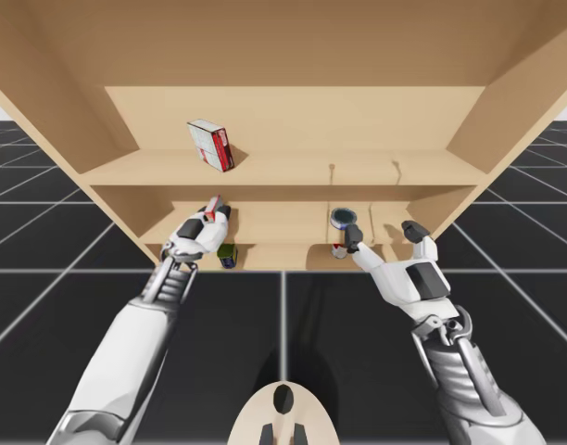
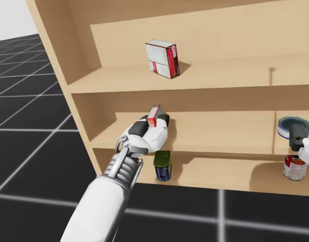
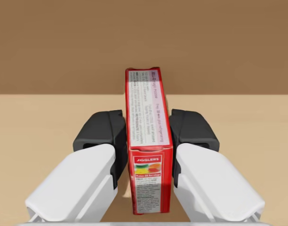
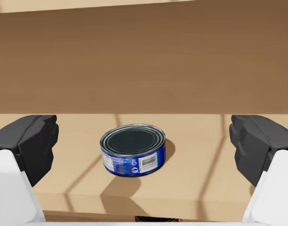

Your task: Retrieve the gelatin box from the shelves.

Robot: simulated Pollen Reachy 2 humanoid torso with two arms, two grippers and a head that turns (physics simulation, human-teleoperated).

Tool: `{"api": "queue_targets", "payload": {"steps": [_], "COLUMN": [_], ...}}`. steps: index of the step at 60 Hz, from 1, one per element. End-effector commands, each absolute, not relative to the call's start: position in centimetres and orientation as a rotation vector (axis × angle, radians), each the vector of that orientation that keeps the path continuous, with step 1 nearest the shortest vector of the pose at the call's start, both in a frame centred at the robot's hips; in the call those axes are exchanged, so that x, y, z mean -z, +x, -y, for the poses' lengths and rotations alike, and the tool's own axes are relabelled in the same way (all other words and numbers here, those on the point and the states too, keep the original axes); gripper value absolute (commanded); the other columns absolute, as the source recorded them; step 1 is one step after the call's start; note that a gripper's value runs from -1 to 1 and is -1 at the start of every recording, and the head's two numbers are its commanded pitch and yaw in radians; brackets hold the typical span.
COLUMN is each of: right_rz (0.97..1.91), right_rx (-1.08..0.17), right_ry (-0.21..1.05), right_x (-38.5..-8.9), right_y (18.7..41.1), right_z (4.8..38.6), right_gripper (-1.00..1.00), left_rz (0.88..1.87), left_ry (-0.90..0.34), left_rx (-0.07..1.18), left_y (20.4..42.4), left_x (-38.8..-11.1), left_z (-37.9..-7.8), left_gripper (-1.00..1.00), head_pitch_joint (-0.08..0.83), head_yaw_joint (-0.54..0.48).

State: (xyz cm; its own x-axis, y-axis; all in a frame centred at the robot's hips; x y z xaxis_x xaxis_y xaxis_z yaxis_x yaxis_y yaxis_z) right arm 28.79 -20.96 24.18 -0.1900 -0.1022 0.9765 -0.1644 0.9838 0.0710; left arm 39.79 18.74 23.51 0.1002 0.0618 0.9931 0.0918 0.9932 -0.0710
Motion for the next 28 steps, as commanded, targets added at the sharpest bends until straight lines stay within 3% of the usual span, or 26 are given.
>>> {"api": "queue_targets", "payload": {"steps": [1, 9, 28], "right_rz": [1.763, 1.765, 1.774], "right_rx": [-0.038, -0.041, -0.073], "right_ry": [0.215, 0.213, 0.215], "right_x": [-24.1, -24.1, -24.0], "right_y": [28.7, 28.7, 28.7], "right_z": [20.7, 20.7, 20.4], "right_gripper": [-1.0, -1.0, -1.0], "left_rz": [1.538, 1.567, 1.567], "left_ry": [-0.195, -0.183, -0.139], "left_rx": [0.02, 0.04, 0.18], "left_y": [38.7, 35.7, 26.0], "left_x": [-25.2, -27.0, -27.5], "left_z": [-17.7, -18.1, -19.7], "left_gripper": [1.0, 1.0, 1.0], "head_pitch_joint": [0.419, 0.42, 0.42], "head_yaw_joint": [0.28, 0.27, 0.27]}}
